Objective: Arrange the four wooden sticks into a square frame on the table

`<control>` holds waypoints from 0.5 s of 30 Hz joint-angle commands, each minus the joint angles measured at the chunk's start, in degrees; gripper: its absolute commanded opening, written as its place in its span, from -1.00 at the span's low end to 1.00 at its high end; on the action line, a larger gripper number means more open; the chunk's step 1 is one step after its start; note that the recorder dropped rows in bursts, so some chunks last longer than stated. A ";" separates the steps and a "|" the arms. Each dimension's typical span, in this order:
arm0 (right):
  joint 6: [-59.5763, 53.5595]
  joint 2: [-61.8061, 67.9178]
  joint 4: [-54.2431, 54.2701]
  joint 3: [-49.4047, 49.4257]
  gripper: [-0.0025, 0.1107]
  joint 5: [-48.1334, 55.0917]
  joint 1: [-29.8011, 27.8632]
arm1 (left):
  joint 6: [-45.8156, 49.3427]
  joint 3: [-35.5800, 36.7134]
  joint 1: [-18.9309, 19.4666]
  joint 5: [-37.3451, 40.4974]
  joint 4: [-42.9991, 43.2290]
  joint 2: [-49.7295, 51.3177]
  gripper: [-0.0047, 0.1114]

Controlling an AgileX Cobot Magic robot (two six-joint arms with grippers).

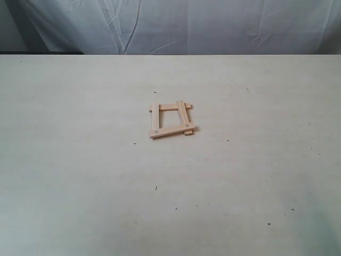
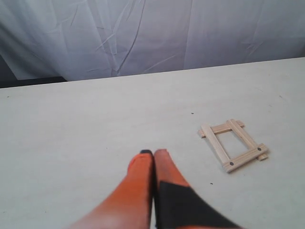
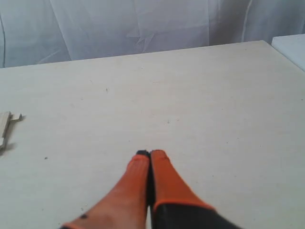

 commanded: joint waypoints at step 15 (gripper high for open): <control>-4.13 -5.31 0.58 4.75 -0.95 -4.28 -0.35 | -0.06 0.01 0.11 -0.24 0.04 -0.27 -0.92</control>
